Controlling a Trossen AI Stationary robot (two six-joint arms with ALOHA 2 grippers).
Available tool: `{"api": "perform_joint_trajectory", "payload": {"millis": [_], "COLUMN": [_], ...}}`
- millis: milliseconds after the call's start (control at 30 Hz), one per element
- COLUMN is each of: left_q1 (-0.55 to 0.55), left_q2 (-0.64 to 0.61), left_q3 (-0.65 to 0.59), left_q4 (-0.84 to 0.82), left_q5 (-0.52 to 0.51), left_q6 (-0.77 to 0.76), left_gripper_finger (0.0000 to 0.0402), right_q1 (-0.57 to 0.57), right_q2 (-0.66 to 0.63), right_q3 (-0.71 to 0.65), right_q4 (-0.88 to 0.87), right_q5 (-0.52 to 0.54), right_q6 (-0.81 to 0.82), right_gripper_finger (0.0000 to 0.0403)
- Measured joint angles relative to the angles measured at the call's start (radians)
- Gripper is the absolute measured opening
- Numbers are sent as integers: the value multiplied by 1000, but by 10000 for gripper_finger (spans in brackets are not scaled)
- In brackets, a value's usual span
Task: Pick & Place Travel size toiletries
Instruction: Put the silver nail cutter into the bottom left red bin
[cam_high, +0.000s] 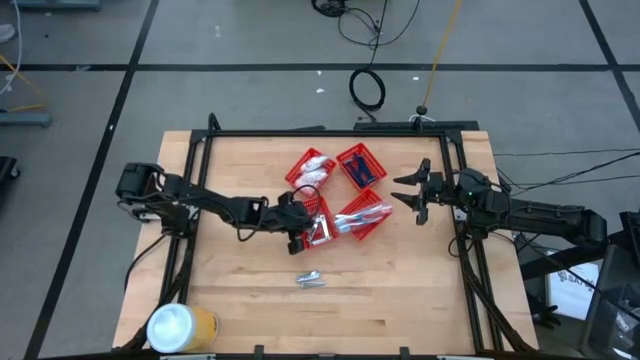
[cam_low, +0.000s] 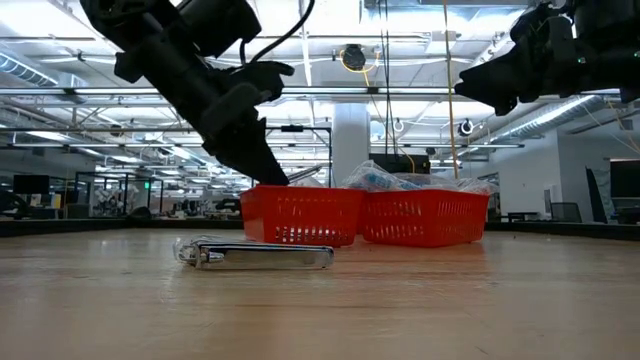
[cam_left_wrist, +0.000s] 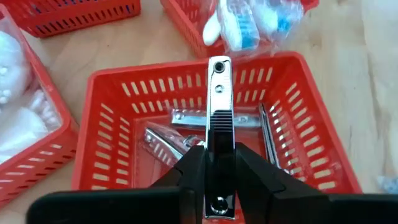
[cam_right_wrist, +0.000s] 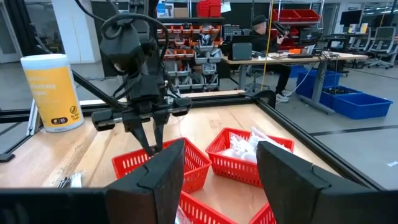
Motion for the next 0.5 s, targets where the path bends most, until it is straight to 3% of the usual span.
{"api": "perform_joint_trajectory", "payload": {"millis": [267,500], "left_q1": [17,22], "left_q2": [0,-17], "left_q3": [0,0], "left_q4": [19,9], "left_q5": [-4,1], "left_q6": [-118,-18], "left_gripper_finger": [151,225], "right_q1": [0,0], "right_q2": [0,0], "right_q3": [0,0], "right_q4": [0,-1], "right_q5": [0,0], "right_q6": [1,10], "right_gripper_finger": [187,187]}}
